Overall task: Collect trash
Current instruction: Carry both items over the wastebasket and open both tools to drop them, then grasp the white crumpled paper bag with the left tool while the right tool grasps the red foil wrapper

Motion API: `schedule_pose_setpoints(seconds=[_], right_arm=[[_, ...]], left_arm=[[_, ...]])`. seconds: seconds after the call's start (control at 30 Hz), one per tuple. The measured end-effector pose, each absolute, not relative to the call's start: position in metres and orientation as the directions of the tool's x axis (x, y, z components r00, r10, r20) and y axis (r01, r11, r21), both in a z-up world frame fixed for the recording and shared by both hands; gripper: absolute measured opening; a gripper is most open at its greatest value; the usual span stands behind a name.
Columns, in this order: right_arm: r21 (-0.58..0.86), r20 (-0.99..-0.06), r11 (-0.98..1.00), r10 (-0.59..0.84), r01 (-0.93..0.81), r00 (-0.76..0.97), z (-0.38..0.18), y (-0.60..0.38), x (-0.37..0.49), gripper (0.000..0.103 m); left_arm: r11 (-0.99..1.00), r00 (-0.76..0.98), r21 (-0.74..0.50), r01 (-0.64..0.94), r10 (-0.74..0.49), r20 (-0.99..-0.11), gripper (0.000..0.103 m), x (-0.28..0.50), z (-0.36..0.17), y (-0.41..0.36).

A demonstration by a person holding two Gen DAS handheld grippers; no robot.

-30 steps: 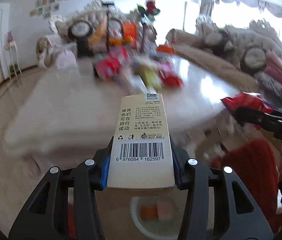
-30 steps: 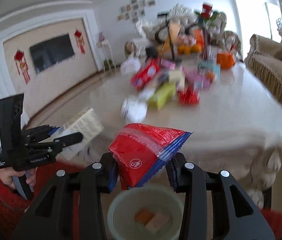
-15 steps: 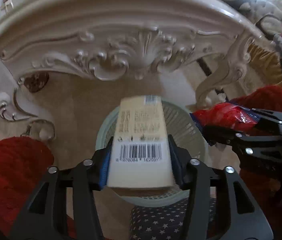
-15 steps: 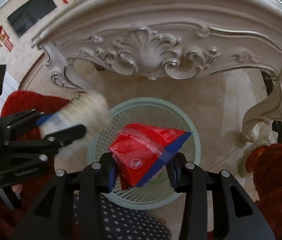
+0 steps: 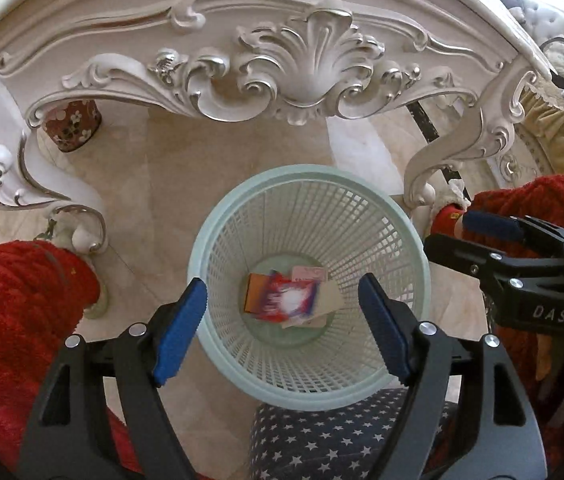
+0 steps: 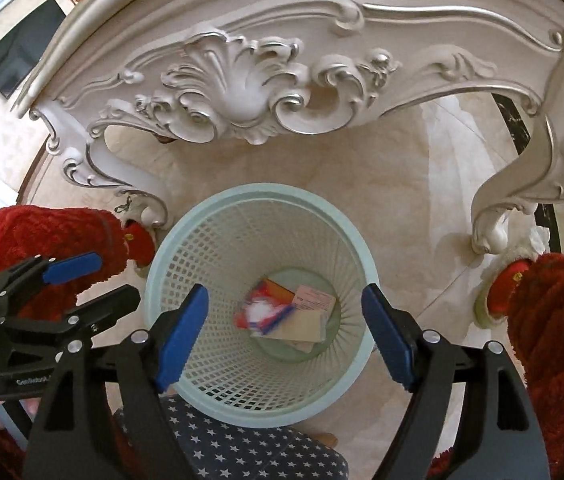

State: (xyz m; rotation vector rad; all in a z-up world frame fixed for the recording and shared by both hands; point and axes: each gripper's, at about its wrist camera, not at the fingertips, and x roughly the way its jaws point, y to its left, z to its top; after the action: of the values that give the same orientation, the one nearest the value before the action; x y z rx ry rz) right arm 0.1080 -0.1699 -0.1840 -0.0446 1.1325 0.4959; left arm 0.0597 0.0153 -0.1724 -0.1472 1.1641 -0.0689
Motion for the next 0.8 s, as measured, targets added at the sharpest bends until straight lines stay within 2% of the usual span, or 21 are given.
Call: schedule_pose_setpoints(seconds=[0.3,0.4,0.47,0.6,0.73,0.8], right_arm=[[0.218,-0.865,0.892,0.365,-0.397,0.345,-0.178,-0.172,0.105,0.075],[0.211,-0.830,0.890,0.382,-0.404,0.407,-0.159,-0.178,0.096,0.075],[0.195,-0.773,0.886,0.403,-0.421,0.490,-0.130,-0.184,0.088,0.075],[0.098,-0.608,0.880,0.423,-0.465,0.672,-0.055,-0.196,0.083,0.075],[0.071,-0.505,0.866,0.459,-0.495,0.731,-0.006,-0.198,0.116,0.075],[0.060,-0.488,0.875,0.445,-0.480,0.751,0.007,-0.195,0.143,0.075]], left_arm=[[0.988,0.406,-0.149,-0.037,-0.122,-0.906,0.076,0.058,-0.170,0.017],[0.990,0.435,-0.134,-0.049,-0.100,-0.895,0.076,0.054,-0.161,0.020],[0.993,0.479,-0.097,-0.074,-0.049,-0.876,0.076,0.049,-0.144,0.025],[0.990,0.631,-0.062,-0.126,0.032,-0.775,0.076,0.044,-0.086,0.034],[0.995,0.764,-0.064,-0.080,0.020,-0.645,0.076,0.065,-0.019,0.035],[0.996,0.802,-0.031,-0.085,0.050,-0.595,0.076,0.086,0.003,0.031]])
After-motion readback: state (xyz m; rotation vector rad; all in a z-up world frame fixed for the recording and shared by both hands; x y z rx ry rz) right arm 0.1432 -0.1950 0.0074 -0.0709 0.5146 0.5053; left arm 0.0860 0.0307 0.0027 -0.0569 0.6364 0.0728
